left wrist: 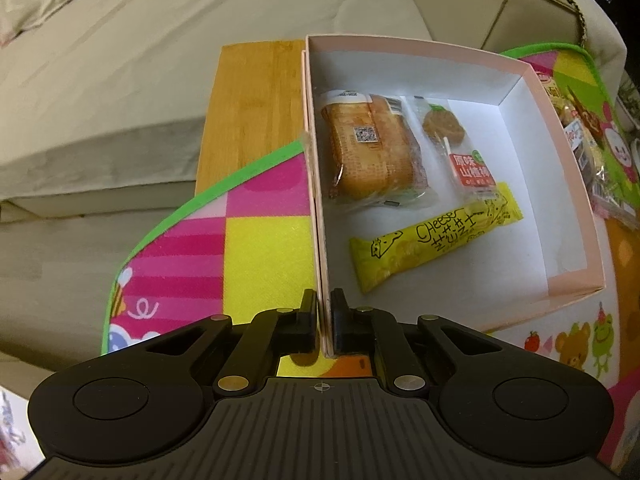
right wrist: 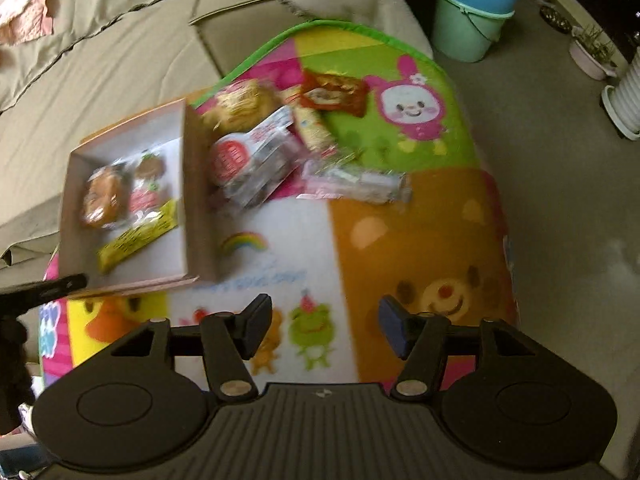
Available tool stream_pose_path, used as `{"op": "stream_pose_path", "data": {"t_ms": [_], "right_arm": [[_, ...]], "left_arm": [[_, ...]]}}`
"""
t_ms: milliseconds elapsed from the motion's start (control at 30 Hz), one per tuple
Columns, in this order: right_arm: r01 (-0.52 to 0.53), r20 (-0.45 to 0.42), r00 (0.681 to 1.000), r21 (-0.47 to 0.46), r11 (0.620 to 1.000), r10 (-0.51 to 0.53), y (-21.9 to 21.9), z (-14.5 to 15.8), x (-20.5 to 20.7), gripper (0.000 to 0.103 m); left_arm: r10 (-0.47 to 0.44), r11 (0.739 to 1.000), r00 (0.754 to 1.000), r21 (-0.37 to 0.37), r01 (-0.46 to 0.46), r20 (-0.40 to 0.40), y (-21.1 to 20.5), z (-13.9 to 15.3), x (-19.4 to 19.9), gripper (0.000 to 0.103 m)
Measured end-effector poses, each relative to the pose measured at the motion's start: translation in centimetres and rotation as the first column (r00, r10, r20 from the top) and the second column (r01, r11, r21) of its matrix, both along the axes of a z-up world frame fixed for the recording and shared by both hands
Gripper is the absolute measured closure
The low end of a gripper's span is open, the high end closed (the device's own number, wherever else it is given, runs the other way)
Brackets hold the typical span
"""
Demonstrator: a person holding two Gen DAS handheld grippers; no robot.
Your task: Organize objects
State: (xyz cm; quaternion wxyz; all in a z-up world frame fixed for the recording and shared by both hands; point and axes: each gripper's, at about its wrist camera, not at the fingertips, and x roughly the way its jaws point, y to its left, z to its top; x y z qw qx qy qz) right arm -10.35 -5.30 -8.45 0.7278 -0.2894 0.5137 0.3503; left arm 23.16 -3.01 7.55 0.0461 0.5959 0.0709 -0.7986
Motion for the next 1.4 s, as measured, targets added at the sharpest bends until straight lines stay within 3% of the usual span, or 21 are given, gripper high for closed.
{"op": "stream_pose_path", "data": {"t_ms": [200,300,500,667,833,967,1100,1200,1300,1400], "right_arm": [[0.002,-0.047,0.999,0.06,0.998,0.001,3.7,-2.5,5.2,0.037],[-0.071,-0.048,0.996,0.092,0.993,0.076,8.4,-3.8,6.7,0.036],[-0.094,0.004,0.995,0.161,0.982,0.095,19.4,-6.3,9.3,0.032],[-0.09,0.036,0.996,0.097,0.991,0.086,23.6,-9.7,10.3,0.038],[-0.069,-0.081,0.994,0.111,0.991,0.078,20.0,-9.6,10.2,0.041],[-0.121,-0.134,0.982,0.097,0.988,0.133,14.7,-9.8,7.4,0.041],[-0.202,-0.101,0.972,0.087,0.975,0.211,9.1,-9.1,2.5,0.041],[-0.231,-0.062,0.968,0.157,0.96,0.243,5.5,-6.1,0.9,0.04],[-0.105,0.032,0.994,0.169,0.98,0.101,3.7,-4.1,3.0,0.037],[0.036,0.103,0.993,0.151,0.988,-0.052,2.9,-4.3,7.6,0.037]], "left_arm": [[-0.016,0.999,1.0,-0.037,0.016,-0.009,0.5,0.2,0.3,0.095],[0.001,0.999,1.0,-0.032,-0.002,-0.009,0.5,0.3,0.2,0.095],[0.018,0.999,1.0,-0.026,-0.018,-0.004,0.5,0.2,0.3,0.095],[0.016,0.999,1.0,-0.037,-0.017,-0.004,0.7,0.3,0.3,0.095],[0.031,0.999,1.0,-0.037,-0.03,0.007,0.6,0.2,0.1,0.094],[0.029,0.999,0.999,-0.036,-0.029,0.017,0.7,0.2,0.0,0.094],[0.028,0.999,0.999,-0.032,-0.027,0.024,0.7,0.1,-0.1,0.094],[0.037,0.999,0.999,-0.027,-0.036,0.02,0.6,0.1,0.0,0.094],[0.04,0.999,0.999,-0.022,-0.04,0.017,0.5,0.1,0.2,0.094],[0.035,0.999,0.999,-0.019,-0.034,0.019,0.6,0.1,0.3,0.094]]}}
